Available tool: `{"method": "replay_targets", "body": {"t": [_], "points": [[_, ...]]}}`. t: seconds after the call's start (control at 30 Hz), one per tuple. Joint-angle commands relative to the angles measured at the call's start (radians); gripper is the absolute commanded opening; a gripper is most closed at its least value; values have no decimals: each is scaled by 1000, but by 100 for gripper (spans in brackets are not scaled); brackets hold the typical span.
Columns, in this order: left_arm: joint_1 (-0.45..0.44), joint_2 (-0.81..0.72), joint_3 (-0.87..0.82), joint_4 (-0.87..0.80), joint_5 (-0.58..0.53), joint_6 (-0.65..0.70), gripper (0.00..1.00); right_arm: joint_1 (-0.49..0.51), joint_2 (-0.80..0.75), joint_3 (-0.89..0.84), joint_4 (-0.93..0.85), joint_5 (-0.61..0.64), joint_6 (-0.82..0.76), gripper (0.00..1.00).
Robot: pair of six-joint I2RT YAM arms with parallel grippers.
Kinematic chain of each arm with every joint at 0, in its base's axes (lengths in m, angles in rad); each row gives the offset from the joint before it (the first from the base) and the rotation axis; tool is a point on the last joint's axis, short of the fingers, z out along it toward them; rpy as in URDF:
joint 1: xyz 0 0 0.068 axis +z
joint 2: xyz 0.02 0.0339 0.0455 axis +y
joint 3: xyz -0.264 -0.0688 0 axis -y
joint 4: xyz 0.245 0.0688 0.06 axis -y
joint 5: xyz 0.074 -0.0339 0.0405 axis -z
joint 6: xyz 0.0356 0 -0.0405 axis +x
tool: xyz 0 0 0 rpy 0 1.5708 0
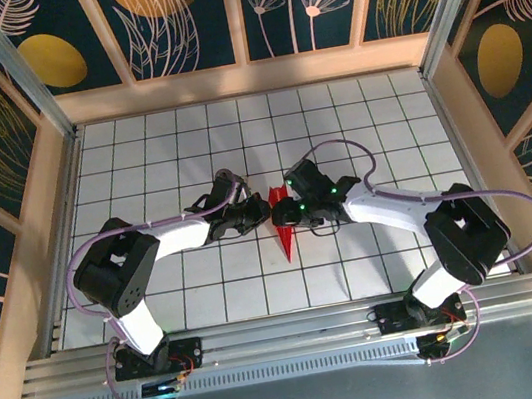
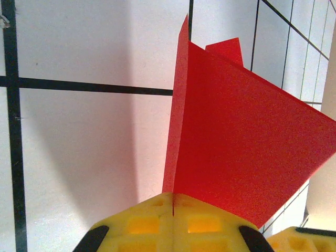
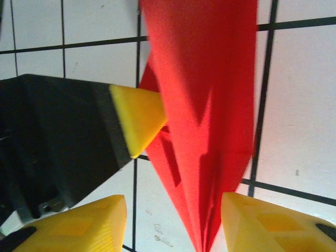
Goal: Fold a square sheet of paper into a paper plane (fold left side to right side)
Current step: Pick up the paper plane at the center of the table.
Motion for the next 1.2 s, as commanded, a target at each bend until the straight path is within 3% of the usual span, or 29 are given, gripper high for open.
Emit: {"method": "replay_targets", "body": {"t": [0.0,0.43,0.83,1.17], "points": [[-5,-7,-2,8,-3,-23,0,17,4,27,-14,16,9,51],[-6,-6,0,6,-3,-20,0,21,59,23,3,17,10,53],[-5,0,-2,6,-1,-20,0,32,103,25,-4,42,13,48],[-4,2,-2,6,-1,-20,0,36,127,36,-14,74,14,36]]}}
